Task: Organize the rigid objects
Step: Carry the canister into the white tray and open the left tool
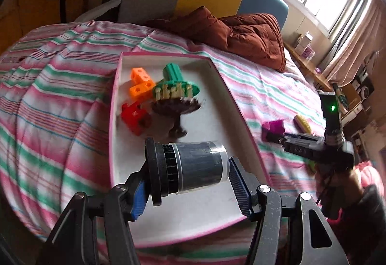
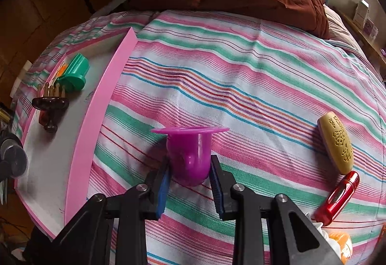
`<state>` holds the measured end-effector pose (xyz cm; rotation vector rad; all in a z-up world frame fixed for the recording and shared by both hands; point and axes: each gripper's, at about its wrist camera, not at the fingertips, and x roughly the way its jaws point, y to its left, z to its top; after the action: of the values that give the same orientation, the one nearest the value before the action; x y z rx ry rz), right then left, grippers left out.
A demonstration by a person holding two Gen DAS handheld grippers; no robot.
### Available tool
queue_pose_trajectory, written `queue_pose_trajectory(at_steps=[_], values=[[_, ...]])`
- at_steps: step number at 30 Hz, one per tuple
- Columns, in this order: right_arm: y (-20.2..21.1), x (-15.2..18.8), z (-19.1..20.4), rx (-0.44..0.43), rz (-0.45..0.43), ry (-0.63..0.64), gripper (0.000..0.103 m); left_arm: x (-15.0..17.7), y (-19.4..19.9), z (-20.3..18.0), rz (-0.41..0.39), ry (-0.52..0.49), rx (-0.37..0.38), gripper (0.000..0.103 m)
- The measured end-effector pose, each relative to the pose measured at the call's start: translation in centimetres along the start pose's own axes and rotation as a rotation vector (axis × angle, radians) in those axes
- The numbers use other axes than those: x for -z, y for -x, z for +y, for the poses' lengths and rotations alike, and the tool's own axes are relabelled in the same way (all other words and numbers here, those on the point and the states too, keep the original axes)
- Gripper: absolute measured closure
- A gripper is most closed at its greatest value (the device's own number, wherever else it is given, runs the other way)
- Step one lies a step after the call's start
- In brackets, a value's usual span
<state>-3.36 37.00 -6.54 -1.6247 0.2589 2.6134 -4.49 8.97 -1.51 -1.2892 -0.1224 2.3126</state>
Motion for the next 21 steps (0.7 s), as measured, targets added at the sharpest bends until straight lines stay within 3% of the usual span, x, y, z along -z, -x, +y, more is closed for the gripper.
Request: queue_pose_trajectory(at_steps=[4, 12, 21], values=[[-0.1, -0.1, 0.0, 0.000, 0.003, 0.001, 0.073, -2.4, -1.8, -0.8, 0.025, 0.022, 0.065, 0.042], [-0.2, -0.4, 0.0, 0.005, 0.003, 0.007, 0.073, -5.2, -5.9, -2.6, 0.056, 0.027, 0.075, 0.042], [-0.2, -0.4, 0.2, 0.012, 0.002, 0.014, 0.073, -5.5, -6.1, -3.6, 0.033, 0.005, 0.122, 0.043]])
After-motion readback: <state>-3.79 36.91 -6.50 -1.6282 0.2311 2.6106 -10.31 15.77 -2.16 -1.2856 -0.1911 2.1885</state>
